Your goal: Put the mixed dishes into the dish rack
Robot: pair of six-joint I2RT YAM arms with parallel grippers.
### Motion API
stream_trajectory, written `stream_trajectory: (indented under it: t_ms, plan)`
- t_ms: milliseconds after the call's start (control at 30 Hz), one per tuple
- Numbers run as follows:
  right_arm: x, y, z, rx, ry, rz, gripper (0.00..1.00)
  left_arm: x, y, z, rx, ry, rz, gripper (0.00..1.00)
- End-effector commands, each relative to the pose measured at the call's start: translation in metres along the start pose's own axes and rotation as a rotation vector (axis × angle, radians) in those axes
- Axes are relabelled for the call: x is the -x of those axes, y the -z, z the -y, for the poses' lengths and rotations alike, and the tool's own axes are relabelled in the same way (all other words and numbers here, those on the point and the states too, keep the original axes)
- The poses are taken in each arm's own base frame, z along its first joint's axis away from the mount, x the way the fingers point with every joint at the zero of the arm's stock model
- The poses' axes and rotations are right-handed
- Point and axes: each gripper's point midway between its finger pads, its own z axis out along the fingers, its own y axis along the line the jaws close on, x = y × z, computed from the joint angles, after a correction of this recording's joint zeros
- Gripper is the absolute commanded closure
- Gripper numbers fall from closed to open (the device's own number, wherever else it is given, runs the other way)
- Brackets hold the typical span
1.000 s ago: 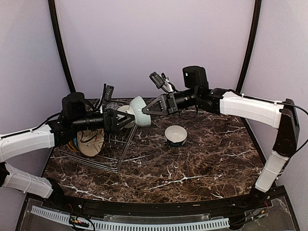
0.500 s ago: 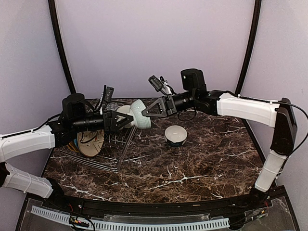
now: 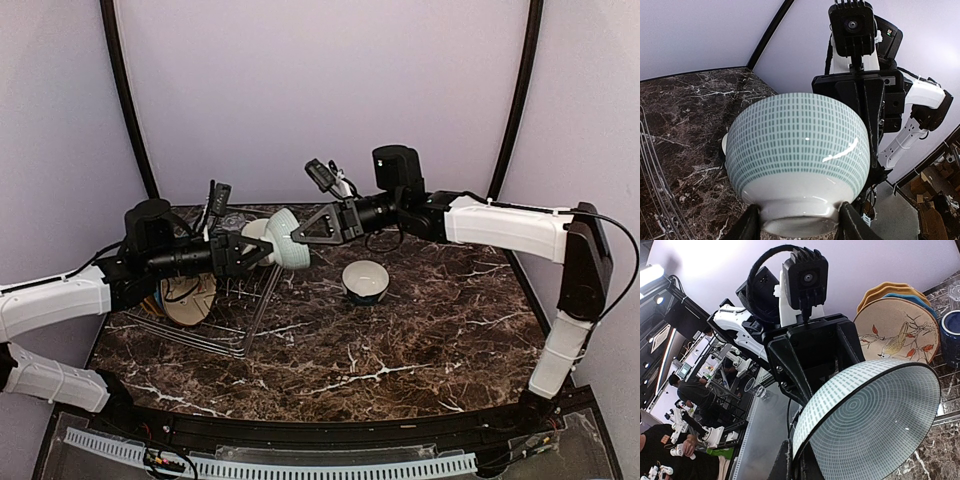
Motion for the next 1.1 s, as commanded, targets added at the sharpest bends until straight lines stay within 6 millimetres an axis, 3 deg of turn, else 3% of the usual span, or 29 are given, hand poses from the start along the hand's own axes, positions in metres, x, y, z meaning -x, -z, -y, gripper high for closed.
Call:
stream_trajectory:
  t_ms: [0,300,567,733,900,1067]
  plan:
    - [0.011,-0.005,-0.025,0.089,0.107,0.015,1.00,-0.010,0.003,0.008,-0.037,-0.011,-0.016,0.53]
    - [0.010,-0.004,-0.027,0.095,0.108,0.017,1.00,-0.013,-0.001,0.005,-0.040,0.015,-0.031,0.45]
    - [0.010,-0.004,-0.027,0.093,0.110,0.019,1.00,-0.014,-0.002,0.006,-0.050,0.025,-0.035,0.48]
    - [0.010,-0.006,-0.022,0.090,0.101,0.023,1.00,-0.013,-0.002,0.008,-0.061,0.028,-0.032,0.64]
    - [0.006,-0.011,-0.006,0.067,0.067,0.019,1.00,-0.008,0.004,0.010,-0.042,0.023,-0.013,0.97]
    - [0.004,-0.017,0.016,0.021,0.014,0.011,0.97,-0.001,0.020,0.008,0.035,-0.004,0.018,0.99]
